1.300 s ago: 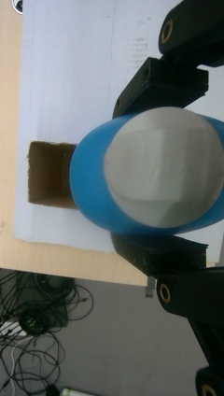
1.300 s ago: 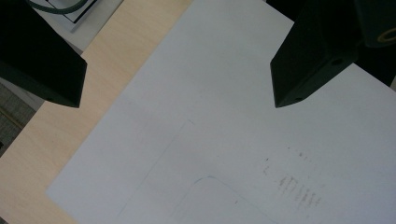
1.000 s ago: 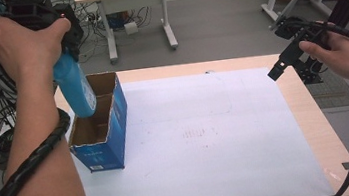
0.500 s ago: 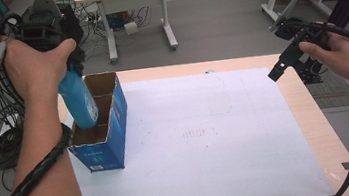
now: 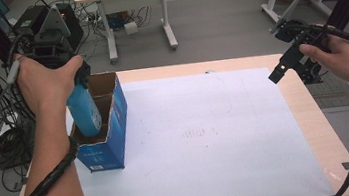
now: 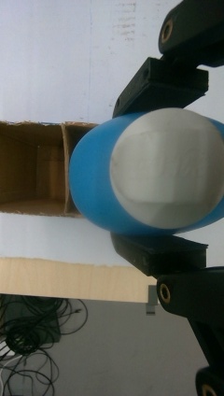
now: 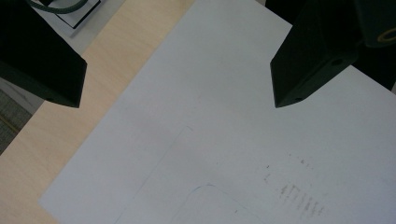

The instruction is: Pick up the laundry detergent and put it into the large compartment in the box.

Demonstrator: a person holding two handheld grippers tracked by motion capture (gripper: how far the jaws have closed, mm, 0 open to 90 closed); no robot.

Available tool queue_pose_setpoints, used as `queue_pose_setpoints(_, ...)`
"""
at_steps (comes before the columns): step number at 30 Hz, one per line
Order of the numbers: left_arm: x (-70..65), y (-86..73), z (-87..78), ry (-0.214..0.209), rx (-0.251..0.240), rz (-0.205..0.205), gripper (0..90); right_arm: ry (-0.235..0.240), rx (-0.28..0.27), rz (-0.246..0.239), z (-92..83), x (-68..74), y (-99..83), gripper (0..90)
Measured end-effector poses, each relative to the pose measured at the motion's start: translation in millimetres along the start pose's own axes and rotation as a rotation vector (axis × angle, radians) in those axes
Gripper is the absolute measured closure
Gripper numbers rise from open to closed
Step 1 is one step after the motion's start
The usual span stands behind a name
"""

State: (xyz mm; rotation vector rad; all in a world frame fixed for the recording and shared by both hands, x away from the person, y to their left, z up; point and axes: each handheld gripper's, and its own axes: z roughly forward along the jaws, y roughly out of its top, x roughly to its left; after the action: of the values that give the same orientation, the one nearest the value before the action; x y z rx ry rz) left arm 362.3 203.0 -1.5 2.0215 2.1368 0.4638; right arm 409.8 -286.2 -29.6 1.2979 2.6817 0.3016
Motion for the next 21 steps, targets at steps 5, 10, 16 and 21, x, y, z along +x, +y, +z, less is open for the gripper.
queue_pose_setpoints(5,3.6,-3.9,8.7,-0.022,0.006,-0.005,37.7,0.006,0.002,0.003,1.9,-1.0,-1.2,3.5)
queue_pose_setpoints(10,0.9,-7.1,16.6,-0.013,0.008,-0.002,37.7,0.008,0.006,-0.003,2.3,-1.3,-2.6,3.5)
queue_pose_setpoints(16,0.4,-11.3,26.0,-0.015,0.013,0.006,37.7,0.011,0.016,0.002,4.9,-4.1,-4.8,3.5)
queue_pose_setpoints(21,-3.1,-13.5,34.8,-0.01,0.022,0.018,37.7,0.012,0.018,0.004,7.5,-5.3,-5.9,3.5)
